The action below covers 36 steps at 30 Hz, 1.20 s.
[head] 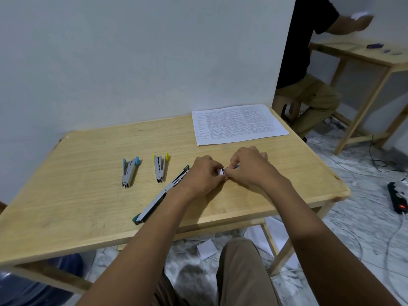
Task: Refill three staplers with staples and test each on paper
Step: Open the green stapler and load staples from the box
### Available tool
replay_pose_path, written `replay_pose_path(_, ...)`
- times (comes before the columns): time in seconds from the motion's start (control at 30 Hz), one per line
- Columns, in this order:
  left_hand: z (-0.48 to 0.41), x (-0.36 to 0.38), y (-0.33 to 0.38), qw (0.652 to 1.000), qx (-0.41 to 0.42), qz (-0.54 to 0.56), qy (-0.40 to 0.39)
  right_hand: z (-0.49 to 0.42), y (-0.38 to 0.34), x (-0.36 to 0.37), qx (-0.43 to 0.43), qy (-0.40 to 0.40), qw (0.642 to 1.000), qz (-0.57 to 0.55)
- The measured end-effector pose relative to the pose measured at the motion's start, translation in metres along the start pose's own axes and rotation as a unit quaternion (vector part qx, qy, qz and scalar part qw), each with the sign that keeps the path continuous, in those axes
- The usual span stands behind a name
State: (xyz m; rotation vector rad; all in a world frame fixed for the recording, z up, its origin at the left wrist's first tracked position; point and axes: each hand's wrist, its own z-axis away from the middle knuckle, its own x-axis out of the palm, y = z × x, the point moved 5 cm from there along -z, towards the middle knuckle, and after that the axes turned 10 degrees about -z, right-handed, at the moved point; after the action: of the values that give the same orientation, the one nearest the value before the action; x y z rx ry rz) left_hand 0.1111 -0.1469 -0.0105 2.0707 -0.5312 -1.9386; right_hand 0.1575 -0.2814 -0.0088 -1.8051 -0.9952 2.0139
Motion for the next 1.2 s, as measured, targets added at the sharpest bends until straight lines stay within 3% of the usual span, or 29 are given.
replay_pose_path(0.1, 0.000, 0.000, 0.000, 1.000, -0.002, -0.004, 0.004, 0.005, 0.005, -0.009, -0.008, 0.049, 0.993, -0.111)
replay_pose_path(0.2, -0.001, 0.001, 0.000, 1.000, -0.001, -0.012, 0.005, 0.016, 0.027, -0.024, 0.007, 0.134, 0.960, -0.246)
replay_pose_path(0.73, -0.006, 0.006, 0.006, 0.997, -0.056, 0.037, 0.048, 0.030, 0.048, -0.024, 0.021, 0.173, 0.960, -0.221)
replay_pose_path(1.1, -0.008, 0.008, 0.013, 0.997, -0.062, 0.049, 0.018, 0.031, 0.042, -0.019, 0.008, 0.172, 0.954, -0.245)
replay_pose_path(1.2, 0.002, -0.010, 0.005, 0.994, -0.072, 0.070, 0.050, 0.035, 0.041, -0.024, 0.004, 0.195, 0.947, -0.255)
